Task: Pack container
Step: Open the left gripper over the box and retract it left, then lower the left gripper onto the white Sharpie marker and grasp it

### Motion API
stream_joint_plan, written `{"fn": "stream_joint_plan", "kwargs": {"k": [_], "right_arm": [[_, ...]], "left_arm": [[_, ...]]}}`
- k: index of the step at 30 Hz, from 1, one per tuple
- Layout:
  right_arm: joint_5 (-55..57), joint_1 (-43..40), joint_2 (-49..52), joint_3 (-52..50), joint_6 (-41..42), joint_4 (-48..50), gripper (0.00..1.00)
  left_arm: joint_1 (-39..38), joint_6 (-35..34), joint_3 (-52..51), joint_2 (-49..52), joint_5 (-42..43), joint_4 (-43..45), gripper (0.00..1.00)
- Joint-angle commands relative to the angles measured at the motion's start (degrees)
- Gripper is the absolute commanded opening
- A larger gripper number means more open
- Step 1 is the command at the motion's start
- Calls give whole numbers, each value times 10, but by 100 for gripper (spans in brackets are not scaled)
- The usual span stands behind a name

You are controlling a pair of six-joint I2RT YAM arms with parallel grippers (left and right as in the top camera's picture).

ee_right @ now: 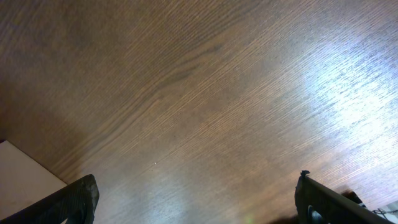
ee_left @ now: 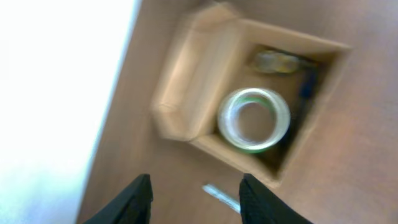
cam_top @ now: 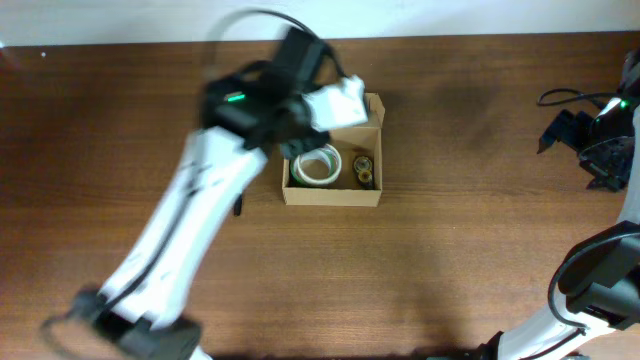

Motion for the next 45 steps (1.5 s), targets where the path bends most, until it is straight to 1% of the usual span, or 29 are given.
{"fn": "stream_joint_plan", "kwargs": {"k": [1, 3, 5, 7, 9, 11, 12, 17, 21, 33, 45], "right_arm": [[-5, -1, -9, -2, -2, 0, 99], [-5, -1, -9, -2, -2, 0, 99], [-5, -1, -9, -2, -2, 0, 99], [-5, -1, -9, -2, -2, 0, 99], [-5, -1, -9, -2, -2, 0, 99], [-5, -1, -9, -2, -2, 0, 99], [-5, -1, -9, -2, -2, 0, 99], [-5, -1, -9, -2, -2, 0, 99], [-5, -1, -9, -2, -2, 0, 99], [-5, -1, -9, -2, -2, 0, 99], [-5, -1, -9, -2, -2, 0, 99]], "left_arm": [[83, -55, -95, -81, -14, 49, 47], [139, -114, -173, -129, -14, 109, 47], [197, -218, -255, -163, -14, 166, 46], [251, -331, -329, -174, -14, 186, 45], [284, -392, -385, -162, -6, 190, 45], [296, -399, -429, -134, 25, 212, 45], [294, -399, -441, -114, 27, 223, 45], [264, -398, -445, -14, 18, 243, 46], [256, -399, -445, 21, 18, 257, 46], [220, -399, -445, 64, 29, 322, 47], [212, -407, -445, 104, 27, 317, 47]]}}
